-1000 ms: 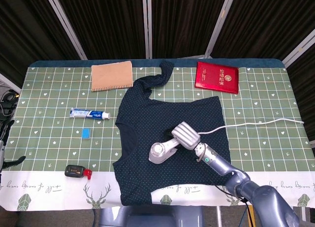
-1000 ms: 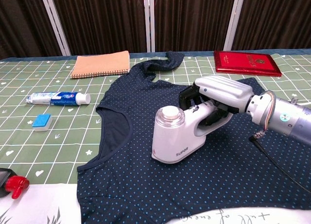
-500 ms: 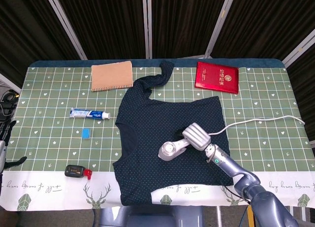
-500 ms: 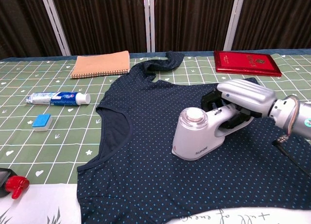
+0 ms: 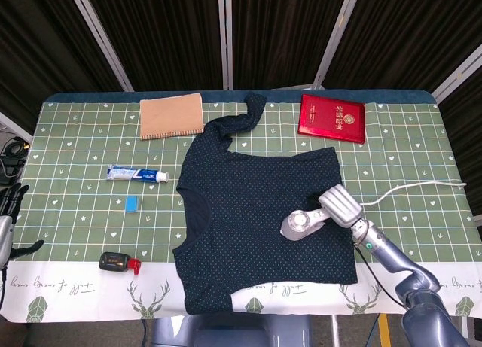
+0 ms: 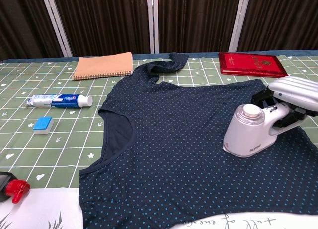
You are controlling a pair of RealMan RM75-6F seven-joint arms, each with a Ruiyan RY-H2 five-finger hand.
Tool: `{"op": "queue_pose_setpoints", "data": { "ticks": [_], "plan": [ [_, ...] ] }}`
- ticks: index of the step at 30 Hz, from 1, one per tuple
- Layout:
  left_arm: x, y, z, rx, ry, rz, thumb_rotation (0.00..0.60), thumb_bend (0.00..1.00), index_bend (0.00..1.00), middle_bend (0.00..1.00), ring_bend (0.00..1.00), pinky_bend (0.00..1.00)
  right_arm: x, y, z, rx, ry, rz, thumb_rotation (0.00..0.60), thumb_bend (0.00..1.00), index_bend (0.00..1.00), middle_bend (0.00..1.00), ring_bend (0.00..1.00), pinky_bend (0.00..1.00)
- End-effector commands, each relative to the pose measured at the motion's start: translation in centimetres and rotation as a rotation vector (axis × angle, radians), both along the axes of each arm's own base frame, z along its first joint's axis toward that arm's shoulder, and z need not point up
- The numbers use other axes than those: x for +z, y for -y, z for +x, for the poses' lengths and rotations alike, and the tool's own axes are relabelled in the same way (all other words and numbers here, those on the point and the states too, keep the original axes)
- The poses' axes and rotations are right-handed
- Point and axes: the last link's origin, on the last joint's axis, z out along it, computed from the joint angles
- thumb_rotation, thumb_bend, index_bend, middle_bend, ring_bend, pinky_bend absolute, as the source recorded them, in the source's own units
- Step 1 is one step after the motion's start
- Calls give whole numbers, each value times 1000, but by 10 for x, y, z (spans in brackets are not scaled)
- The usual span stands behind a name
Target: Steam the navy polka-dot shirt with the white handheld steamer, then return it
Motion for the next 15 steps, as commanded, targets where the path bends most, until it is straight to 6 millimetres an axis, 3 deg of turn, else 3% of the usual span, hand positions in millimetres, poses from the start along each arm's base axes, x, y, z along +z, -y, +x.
{"op": "queue_pose_setpoints", "data": {
  "ticks": [1,7,15],
  "plan": [
    [-1,0,0,0,0,-2,600,0,0,0,0,0,0,-2,-1,-3,5,1,600,604,751,684,709,931],
    [-1,0,1,-3,2,-3,600,0,0,0,0,0,-10,-6,5,21,11,29,600,605,751,684,710,931],
    [-1,1,1,-3,4,-4,600,0,0,0,0,0,-30,-13,33,133,37,72,600,608,752,684,709,931]
  ]
}}
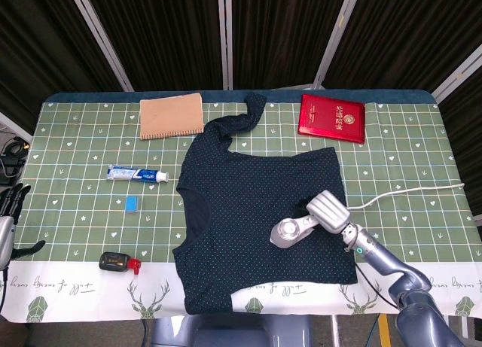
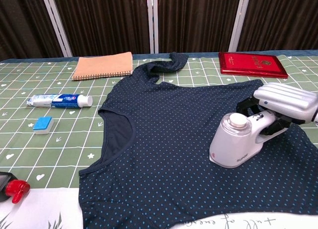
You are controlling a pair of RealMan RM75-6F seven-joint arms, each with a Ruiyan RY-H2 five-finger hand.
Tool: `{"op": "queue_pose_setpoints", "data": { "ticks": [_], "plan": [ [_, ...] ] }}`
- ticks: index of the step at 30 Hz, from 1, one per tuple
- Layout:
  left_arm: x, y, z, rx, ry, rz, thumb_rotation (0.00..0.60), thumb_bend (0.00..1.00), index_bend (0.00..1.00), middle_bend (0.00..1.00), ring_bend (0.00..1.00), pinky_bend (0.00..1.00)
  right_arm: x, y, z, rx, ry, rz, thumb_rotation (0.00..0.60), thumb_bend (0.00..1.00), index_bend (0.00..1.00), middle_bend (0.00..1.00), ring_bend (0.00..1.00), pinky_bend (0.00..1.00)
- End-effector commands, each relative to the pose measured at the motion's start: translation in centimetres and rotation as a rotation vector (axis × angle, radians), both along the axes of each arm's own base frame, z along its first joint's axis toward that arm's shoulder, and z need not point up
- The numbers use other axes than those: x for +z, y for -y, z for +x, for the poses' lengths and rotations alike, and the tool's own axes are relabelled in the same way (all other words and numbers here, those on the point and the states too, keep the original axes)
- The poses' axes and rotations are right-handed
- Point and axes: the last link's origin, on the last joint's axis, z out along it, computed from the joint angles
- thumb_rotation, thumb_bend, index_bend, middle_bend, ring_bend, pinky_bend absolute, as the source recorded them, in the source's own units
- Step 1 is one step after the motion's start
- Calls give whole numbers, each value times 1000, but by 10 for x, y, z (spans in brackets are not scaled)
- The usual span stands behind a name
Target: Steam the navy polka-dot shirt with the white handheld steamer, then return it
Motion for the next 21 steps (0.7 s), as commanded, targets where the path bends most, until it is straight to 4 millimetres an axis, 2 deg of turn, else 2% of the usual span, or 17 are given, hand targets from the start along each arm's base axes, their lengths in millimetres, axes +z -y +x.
{"op": "queue_pose_setpoints", "data": {
  "ticks": [1,6,10,15,21],
  "plan": [
    [0,0,0,0,0,0,600,0,0,0,0,0,-7,-2,12,39,24,12,600,608,752,684,709,931],
    [0,0,0,2,1,1,600,0,0,0,0,0,-19,-6,33,101,65,32,600,608,752,683,709,931],
    [1,0,-1,1,3,3,600,0,0,0,0,0,-29,-11,41,131,59,53,600,607,752,684,709,931],
    [3,0,-1,4,5,6,600,0,0,0,0,0,-28,-11,38,129,45,43,600,606,752,684,710,931],
    [2,0,-2,5,2,3,600,0,0,0,0,0,-13,-4,21,80,16,8,600,606,752,684,710,931]
  ]
}}
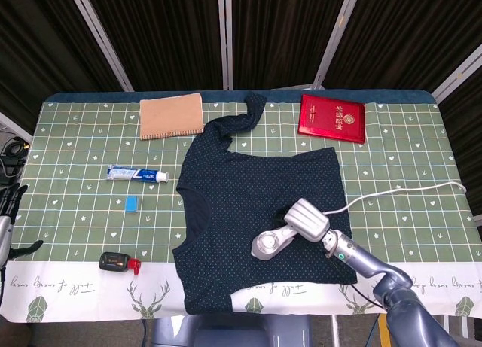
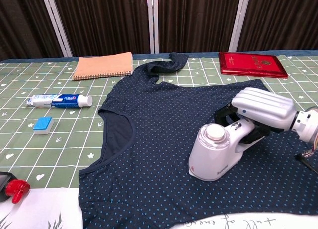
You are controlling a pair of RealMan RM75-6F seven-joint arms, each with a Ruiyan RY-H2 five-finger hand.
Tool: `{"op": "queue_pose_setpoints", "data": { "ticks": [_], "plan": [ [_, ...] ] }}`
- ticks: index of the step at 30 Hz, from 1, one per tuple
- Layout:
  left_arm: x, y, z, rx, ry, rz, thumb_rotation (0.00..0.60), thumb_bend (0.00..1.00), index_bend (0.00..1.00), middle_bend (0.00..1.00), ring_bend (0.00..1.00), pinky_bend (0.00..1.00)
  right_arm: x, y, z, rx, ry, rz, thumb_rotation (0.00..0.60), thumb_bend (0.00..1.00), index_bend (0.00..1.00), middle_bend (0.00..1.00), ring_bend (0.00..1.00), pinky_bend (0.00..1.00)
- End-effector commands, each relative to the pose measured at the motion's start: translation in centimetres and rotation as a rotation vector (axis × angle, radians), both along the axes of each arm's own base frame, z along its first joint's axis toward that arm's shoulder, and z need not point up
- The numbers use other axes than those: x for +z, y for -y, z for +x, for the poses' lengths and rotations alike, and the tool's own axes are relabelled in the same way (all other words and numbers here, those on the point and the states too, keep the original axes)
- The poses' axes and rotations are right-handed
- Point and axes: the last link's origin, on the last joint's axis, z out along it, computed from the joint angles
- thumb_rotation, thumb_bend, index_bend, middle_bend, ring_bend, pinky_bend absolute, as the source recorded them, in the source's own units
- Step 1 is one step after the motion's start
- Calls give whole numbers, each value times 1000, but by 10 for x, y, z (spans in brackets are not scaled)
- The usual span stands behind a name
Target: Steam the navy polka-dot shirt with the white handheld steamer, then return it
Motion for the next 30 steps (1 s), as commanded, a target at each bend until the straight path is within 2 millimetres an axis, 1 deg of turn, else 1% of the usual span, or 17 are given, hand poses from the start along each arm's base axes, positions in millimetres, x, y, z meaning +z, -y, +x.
{"op": "queue_pose_setpoints", "data": {
  "ticks": [1,2,8,11,16,18,22,27,28,30],
  "plan": [
    [0,0,0,-1,-2,-1,600,0,0,0,0,0,10,4,-12,-31,-28,-22,600,606,752,684,710,931],
    [-1,0,1,-2,-3,-2,600,0,0,0,0,0,16,6,-21,-48,-54,-35,600,606,752,684,710,931],
    [-3,0,1,-1,-6,-8,600,0,0,0,0,0,40,13,-51,-134,-123,-84,600,606,752,684,709,931],
    [-4,0,2,-3,-9,-11,600,0,0,0,0,0,58,18,-71,-218,-142,-124,600,606,752,684,709,931],
    [-6,0,3,-5,-11,-14,600,0,0,0,0,0,71,17,-86,-273,-154,-139,600,606,752,684,709,931],
    [-7,0,3,-6,-10,-16,600,0,0,0,0,0,71,16,-87,-275,-150,-134,600,606,752,684,709,931],
    [-8,0,5,-9,-8,-19,600,0,0,0,0,0,64,12,-80,-249,-127,-110,600,606,752,684,709,931],
    [-7,1,5,-12,-6,-20,600,0,0,0,0,0,50,5,-67,-183,-105,-67,600,606,752,684,709,931],
    [-7,1,6,-13,-6,-19,600,0,0,0,0,0,43,1,-60,-153,-96,-44,600,606,752,684,709,931],
    [-7,2,6,-15,-4,-18,600,0,0,0,0,0,36,-2,-54,-126,-83,-29,600,606,752,684,709,931]
  ]
}}
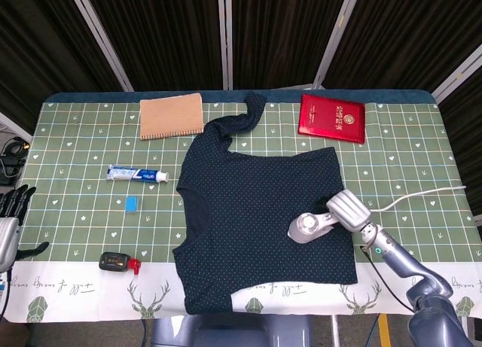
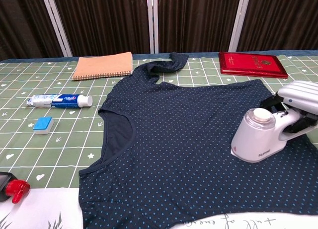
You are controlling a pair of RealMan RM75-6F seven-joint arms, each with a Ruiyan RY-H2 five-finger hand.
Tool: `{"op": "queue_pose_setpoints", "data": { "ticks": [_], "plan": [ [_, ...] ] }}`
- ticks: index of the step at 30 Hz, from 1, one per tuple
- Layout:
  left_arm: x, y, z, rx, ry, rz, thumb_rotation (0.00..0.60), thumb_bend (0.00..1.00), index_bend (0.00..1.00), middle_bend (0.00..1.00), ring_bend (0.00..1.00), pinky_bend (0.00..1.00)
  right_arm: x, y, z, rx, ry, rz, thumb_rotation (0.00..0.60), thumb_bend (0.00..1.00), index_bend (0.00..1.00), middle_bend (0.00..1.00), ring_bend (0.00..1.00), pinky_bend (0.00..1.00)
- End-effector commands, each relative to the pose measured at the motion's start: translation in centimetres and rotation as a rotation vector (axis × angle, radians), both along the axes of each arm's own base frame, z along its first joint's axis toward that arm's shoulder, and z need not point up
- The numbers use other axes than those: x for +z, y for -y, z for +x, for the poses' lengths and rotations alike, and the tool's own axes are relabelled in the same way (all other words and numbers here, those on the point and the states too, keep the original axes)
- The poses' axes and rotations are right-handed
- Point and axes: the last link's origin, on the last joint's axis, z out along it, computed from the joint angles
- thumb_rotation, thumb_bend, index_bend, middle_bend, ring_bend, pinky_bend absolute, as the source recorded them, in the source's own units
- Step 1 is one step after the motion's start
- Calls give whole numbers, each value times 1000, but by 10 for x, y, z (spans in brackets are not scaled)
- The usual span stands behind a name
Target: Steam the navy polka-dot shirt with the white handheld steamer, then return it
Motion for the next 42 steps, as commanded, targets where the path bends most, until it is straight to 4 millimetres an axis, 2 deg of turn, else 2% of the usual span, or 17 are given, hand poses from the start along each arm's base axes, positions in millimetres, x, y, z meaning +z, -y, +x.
{"op": "queue_pose_setpoints", "data": {
  "ticks": [1,12,19,26,27,35,42],
  "plan": [
    [1,0,0,-1,2,1,600,0,0,0,0,0,-14,-7,13,55,26,40,600,606,752,684,709,931],
    [2,0,-1,1,3,3,600,0,0,0,0,0,-33,-24,43,183,116,108,600,607,752,684,709,931],
    [3,0,-1,2,5,5,600,0,0,0,0,0,-35,-27,45,195,122,119,600,607,752,684,709,931],
    [3,0,-1,2,5,7,600,0,0,0,0,0,-19,-25,23,129,82,88,600,607,752,684,709,931],
    [3,0,-1,2,5,8,600,0,0,0,0,0,-8,-24,11,93,70,65,600,607,752,684,709,931],
    [3,0,0,-1,5,10,600,0,0,0,0,0,31,-22,-30,-42,26,1,600,609,752,684,709,931],
    [2,0,1,-3,3,5,600,0,0,0,0,0,45,-22,-47,-114,3,-27,600,616,752,684,707,932]
  ]
}}
